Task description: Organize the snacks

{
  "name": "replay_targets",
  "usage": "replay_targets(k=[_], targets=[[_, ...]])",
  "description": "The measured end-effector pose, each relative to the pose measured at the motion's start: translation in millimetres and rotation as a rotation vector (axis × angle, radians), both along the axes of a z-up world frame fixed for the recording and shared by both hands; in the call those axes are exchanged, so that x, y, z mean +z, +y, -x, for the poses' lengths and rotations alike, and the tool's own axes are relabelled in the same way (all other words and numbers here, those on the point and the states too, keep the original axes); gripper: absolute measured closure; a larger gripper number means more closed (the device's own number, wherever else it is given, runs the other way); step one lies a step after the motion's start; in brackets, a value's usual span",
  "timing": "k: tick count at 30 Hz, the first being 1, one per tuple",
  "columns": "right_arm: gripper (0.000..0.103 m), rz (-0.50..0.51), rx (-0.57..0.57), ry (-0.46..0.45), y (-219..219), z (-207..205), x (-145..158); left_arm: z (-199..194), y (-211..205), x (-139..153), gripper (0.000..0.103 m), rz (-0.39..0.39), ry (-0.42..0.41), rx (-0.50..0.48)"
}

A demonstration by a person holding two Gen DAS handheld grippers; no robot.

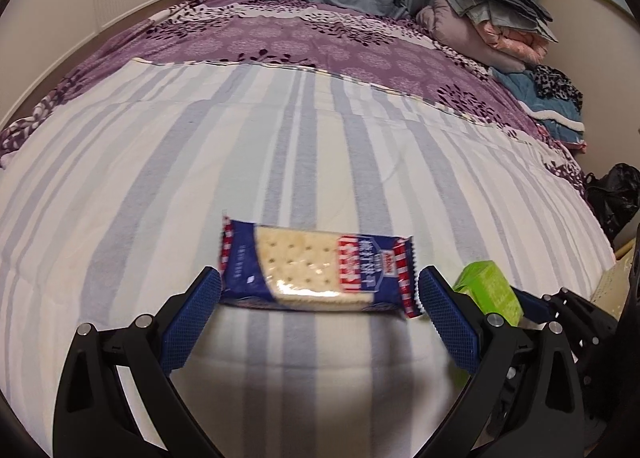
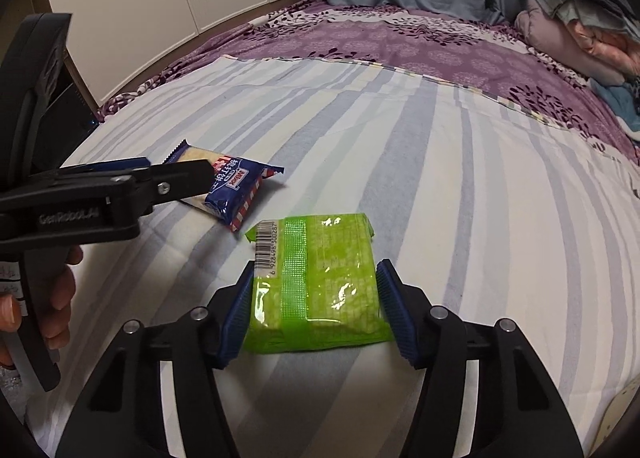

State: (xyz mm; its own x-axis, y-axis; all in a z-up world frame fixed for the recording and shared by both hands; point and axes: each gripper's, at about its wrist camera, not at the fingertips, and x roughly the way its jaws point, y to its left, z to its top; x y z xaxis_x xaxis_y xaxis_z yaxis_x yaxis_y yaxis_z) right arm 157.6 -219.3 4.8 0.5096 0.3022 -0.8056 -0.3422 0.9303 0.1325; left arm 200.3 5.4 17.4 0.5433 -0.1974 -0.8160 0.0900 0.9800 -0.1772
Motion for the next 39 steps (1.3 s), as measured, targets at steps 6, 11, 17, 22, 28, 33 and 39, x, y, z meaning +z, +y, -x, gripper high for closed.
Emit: replay_targets(k=[6, 11, 17, 22, 28, 33, 39], targets=[[0.043, 0.008, 0.0, -0.004, 1.0, -0.5, -1.1, -10.6, -20.5, -8.5, 0.003, -0.114, -0.029, -0.036], [0.042, 0.011, 0.001, -0.004, 1.3, -0.3, -1.6, -17.5, -23.7, -10.0, 0.003, -0.14, -0.052, -0.067], [0.041, 0.015, 0.002, -0.005, 2.1, -0.6, -1.9, -22.4, -15.8, -10.5, 0.003, -0.133, -0.057, -0.097], [0.038, 0.022, 0.01, -0.007, 3.8, -0.7, -2.0, -22.0, -10.0, -8.0, 0.003, -0.092, -0.045, -0.099], [0.038, 0.014, 0.01, -0.006, 4.0, -1.0, -2.4, -27.4, 3.2, -3.0, 0.003, -0.093, -0.052, -0.075], [0.038, 0.026, 0.012, -0.011, 6.0, 0.3, -3.2, -47.0, 23.8, -5.3, 0.003, -0.093, -0.025, -0.009], [0.038, 0.027, 0.012, -0.011, 6.2, 0.6, -3.1, -70.3, 51.6, -21.6, 0.003, -0.114, 0.059, 0.062]])
